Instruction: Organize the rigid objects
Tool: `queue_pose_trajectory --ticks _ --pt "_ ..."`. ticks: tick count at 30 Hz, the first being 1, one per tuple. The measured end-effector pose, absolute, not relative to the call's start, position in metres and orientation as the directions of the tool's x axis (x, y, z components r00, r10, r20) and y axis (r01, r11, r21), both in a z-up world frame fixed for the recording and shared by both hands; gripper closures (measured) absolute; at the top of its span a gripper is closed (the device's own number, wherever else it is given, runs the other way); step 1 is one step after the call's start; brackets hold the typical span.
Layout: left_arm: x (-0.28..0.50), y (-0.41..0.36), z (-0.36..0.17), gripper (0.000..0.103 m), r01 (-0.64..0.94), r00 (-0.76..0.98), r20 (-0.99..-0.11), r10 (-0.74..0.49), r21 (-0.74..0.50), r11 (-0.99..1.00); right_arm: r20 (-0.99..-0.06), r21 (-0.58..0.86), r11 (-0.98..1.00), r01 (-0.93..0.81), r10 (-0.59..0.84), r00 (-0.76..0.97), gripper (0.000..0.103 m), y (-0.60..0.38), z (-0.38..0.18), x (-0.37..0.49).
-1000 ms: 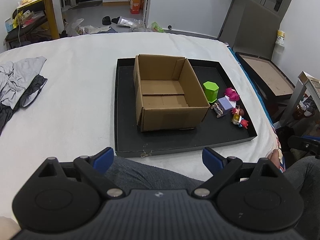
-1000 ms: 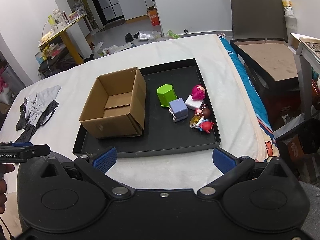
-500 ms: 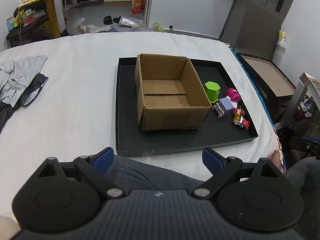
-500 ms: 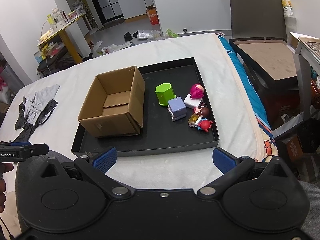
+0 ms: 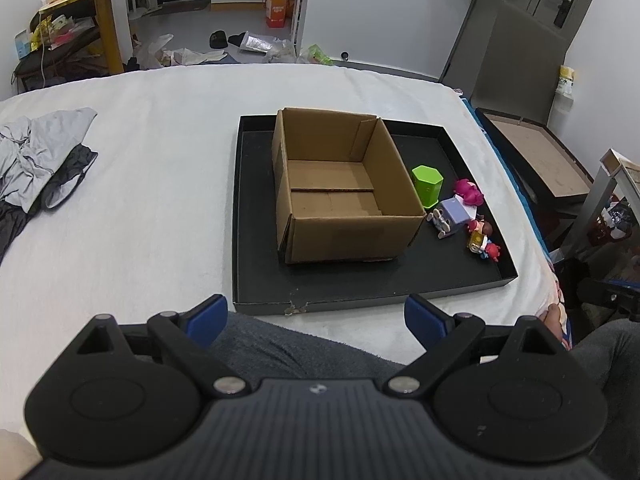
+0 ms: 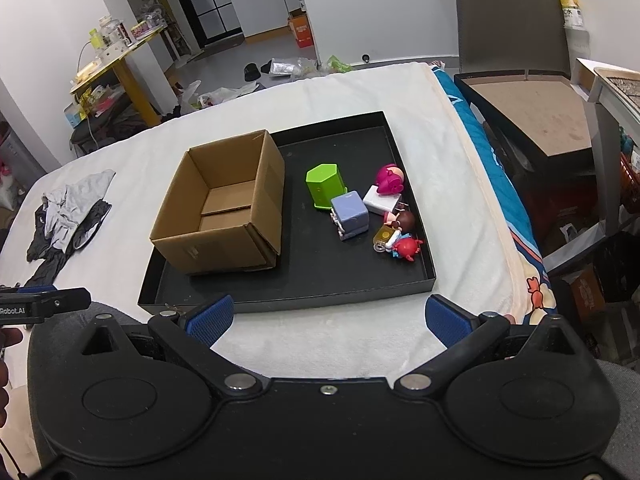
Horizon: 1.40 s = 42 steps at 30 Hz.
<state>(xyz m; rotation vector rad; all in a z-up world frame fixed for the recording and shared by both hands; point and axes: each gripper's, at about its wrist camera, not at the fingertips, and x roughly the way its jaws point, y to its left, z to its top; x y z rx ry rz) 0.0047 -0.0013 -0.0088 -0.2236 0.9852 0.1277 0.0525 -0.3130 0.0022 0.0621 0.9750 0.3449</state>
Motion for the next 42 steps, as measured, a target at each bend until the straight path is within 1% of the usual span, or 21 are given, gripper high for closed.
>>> queue_pose_trajectory --ticks 8,15,18,20,24,27,29,33,37,42 --pt "0.015 0.002 -0.015 0.009 -0.212 0.539 -0.842 0.004 -0.131 0.969 -0.804 0.220 0.943 -0.248 0.320 0.501 0.000 -0.316 -0.003 0.059" --pt "0.032 0.013 -0.028 0.009 -0.258 0.538 -0.843 0.012 -0.151 0.954 -0.804 0.238 0.949 -0.207 0.312 0.507 0.000 -0.324 -0.016 0.074" --pt "0.041 0.016 -0.035 0.009 -0.269 0.532 -0.847 0.011 -0.157 0.950 -0.805 0.248 0.950 -0.192 0.312 0.504 0.002 -0.327 -0.022 0.084" --pt "0.046 0.017 -0.039 0.009 -0.276 0.527 -0.850 0.012 -0.157 0.948 -0.810 0.251 0.951 -0.179 0.308 0.500 0.008 -0.329 -0.028 0.091" --pt "0.058 0.019 -0.048 0.009 -0.285 0.516 -0.857 0.010 -0.161 0.945 -0.816 0.273 0.949 -0.158 0.316 0.484 0.013 -0.332 -0.039 0.105" --pt "0.067 0.021 -0.054 0.011 -0.292 0.506 -0.862 0.003 -0.168 0.941 -0.820 0.283 0.947 -0.149 0.320 0.475 0.016 -0.333 -0.046 0.114" --pt "0.073 0.023 -0.058 0.012 -0.297 0.503 -0.864 0.002 -0.171 0.940 -0.823 0.294 0.945 -0.140 0.325 0.467 0.020 -0.333 -0.051 0.121" --pt "0.084 0.025 -0.066 0.012 -0.307 0.493 -0.870 0.001 -0.173 0.936 -0.832 0.309 0.943 -0.125 0.332 0.445 0.026 -0.332 -0.063 0.134" --pt "0.097 0.029 -0.075 0.016 -0.317 0.475 -0.880 0.001 -0.171 0.933 -0.840 0.315 0.941 -0.120 0.336 0.426 0.030 -0.331 -0.071 0.146" --pt "0.112 0.035 -0.083 0.026 -0.337 0.460 -0.888 0.001 -0.174 0.925 -0.850 0.322 0.940 -0.117 0.341 0.401 0.034 -0.329 -0.081 0.162"
